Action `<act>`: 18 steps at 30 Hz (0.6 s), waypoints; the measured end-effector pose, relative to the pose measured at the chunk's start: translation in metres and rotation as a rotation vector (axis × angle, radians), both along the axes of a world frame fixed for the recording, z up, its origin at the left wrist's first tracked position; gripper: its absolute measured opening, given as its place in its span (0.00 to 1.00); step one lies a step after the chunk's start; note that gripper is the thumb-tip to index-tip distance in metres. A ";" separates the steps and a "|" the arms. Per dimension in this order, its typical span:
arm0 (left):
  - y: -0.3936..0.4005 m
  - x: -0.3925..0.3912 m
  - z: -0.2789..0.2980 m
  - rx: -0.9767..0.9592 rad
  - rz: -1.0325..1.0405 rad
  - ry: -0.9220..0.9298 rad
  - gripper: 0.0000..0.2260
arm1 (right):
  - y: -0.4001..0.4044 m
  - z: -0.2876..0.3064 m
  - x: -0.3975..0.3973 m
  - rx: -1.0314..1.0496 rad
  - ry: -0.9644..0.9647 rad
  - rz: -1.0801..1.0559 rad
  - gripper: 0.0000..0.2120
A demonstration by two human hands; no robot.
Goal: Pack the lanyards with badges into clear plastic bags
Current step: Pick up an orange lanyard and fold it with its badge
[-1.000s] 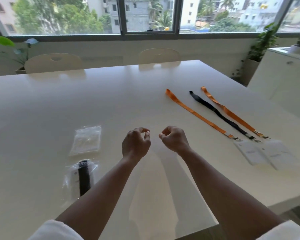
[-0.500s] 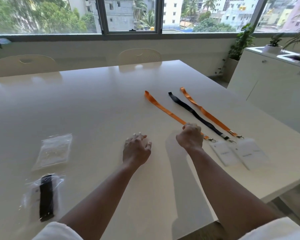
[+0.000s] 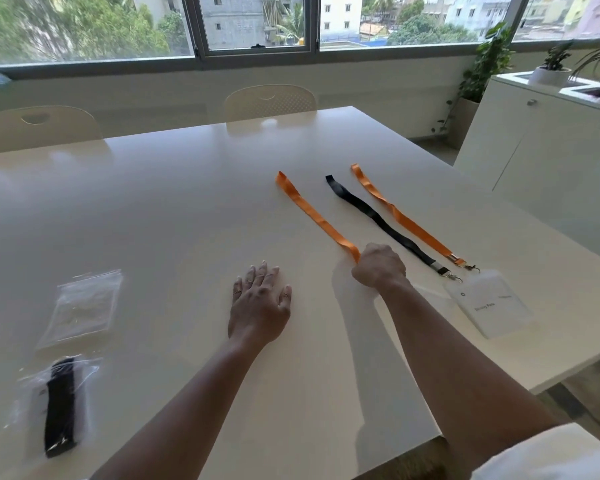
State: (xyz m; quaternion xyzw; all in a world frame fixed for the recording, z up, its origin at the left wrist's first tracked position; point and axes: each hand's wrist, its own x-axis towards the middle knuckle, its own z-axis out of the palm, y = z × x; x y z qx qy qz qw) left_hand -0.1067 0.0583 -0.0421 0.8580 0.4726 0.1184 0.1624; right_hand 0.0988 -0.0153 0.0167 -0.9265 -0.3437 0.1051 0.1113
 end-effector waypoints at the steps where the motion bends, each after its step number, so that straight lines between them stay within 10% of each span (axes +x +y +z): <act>1: 0.000 0.000 0.000 0.001 0.001 0.002 0.26 | 0.003 0.002 -0.001 0.000 0.065 0.018 0.08; 10: 0.000 -0.001 0.002 -0.017 0.006 -0.039 0.27 | 0.024 0.018 -0.033 -0.032 0.331 0.160 0.08; 18: -0.002 -0.010 0.018 -0.236 -0.038 -0.340 0.42 | 0.047 0.032 -0.060 0.411 0.940 -0.010 0.09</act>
